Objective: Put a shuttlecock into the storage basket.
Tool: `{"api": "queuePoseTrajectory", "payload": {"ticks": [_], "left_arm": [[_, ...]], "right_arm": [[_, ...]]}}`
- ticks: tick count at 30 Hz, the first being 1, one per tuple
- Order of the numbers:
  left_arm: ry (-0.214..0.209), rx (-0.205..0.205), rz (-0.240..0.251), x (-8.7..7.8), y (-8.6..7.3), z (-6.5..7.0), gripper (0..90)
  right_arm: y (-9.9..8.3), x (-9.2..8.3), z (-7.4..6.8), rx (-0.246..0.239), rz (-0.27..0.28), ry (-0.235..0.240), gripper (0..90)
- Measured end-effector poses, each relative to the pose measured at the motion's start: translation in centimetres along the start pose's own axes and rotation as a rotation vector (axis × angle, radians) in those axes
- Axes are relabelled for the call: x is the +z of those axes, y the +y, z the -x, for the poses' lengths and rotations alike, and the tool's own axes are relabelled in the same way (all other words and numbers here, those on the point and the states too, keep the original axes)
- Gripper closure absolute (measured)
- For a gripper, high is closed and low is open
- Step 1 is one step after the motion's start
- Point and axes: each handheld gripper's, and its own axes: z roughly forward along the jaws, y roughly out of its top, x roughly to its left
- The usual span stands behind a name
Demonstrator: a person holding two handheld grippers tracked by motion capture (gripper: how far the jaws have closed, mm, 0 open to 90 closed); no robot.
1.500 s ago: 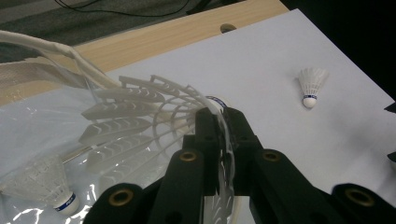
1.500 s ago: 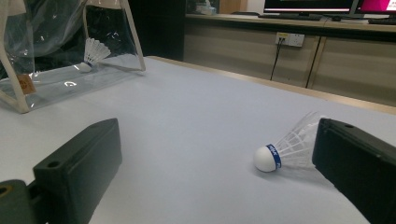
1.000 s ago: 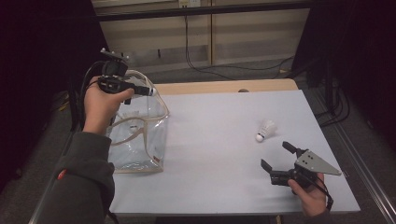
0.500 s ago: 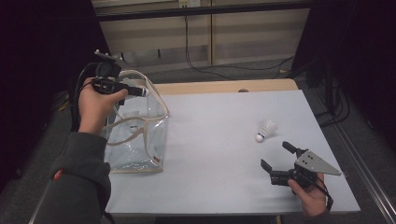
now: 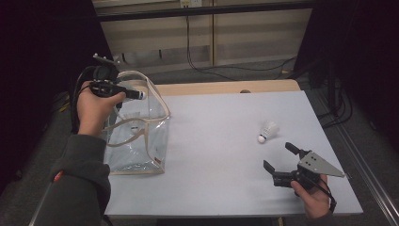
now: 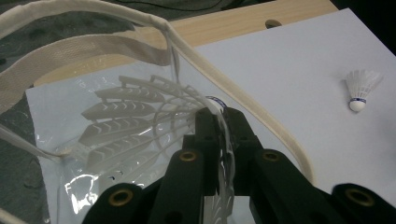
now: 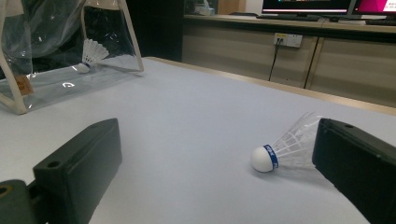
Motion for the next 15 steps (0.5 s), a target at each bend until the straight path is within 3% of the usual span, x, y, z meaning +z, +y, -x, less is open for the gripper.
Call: {"api": "queuePoseTrajectory", "payload": {"ticks": [15], "left_arm": [[0.036, -0.006, -0.007, 0.26, -0.43, -0.65, 85.7]], "right_arm": [[0.03, 0.0, -0.1, -0.004, -0.001, 0.002, 1.3]]}}
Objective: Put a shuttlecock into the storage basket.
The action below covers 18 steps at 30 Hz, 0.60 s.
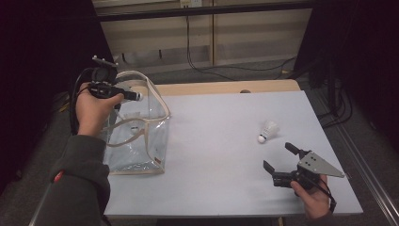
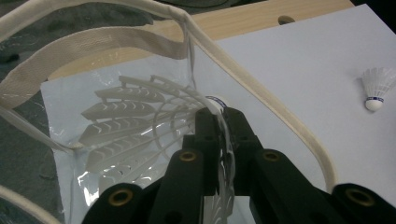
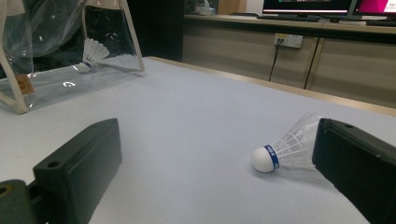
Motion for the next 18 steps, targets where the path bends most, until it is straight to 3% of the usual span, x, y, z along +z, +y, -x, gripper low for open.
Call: {"api": "queuePoseTrajectory", "payload": {"ticks": [18], "left_arm": [[0.015, -0.012, -0.017, 0.99, -0.56, -0.58, 85.5]], "right_arm": [[0.02, -0.02, -0.01, 0.001, -0.001, 0.0, 1.4]]}}
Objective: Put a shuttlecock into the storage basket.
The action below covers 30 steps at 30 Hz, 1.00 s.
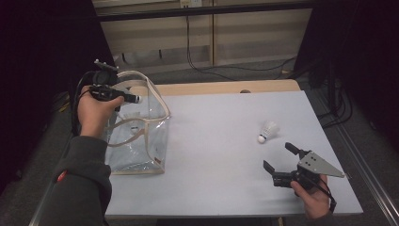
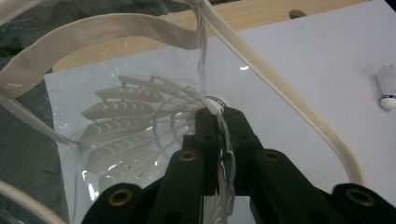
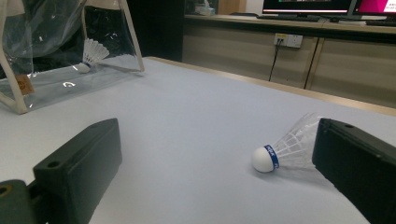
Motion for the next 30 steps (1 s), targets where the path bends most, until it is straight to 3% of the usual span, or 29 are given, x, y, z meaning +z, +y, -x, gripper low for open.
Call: {"api": "queuePoseTrajectory", "payload": {"ticks": [30], "left_arm": [[0.022, 0.012, -0.032, 1.3, -0.1, -0.2, 85.3]], "right_arm": [[-0.1, 0.1, 0.0, 0.001, -0.002, 0.003, 1.4]]}}
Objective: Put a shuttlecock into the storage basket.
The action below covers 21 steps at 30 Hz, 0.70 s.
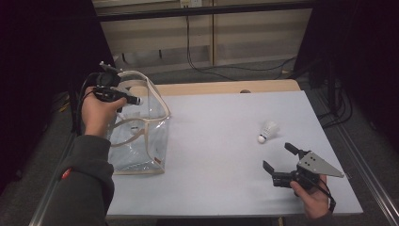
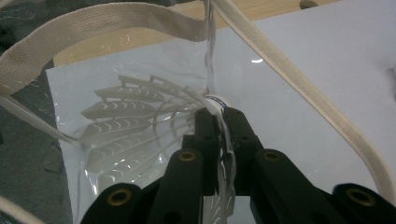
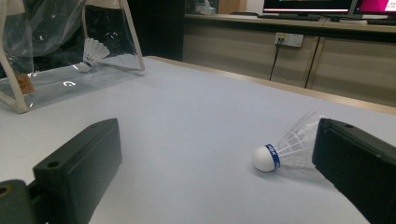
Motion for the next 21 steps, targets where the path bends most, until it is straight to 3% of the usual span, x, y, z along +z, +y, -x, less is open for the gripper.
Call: {"api": "queuePoseTrajectory", "payload": {"ticks": [14, 21], "left_arm": [[0.024, 0.012, 0.005, 0.68, -0.21, -0.22, 81.2], [-0.002, 0.008, 0.031, 0.43, -0.23, 0.02, 77.1]], "right_arm": [[-0.12, 0.09, -0.01, 0.0, -0.005, 0.002, 1.3], [-0.11, 0.08, -0.01, -0.001, -0.007, 0.002, 1.3]]}}
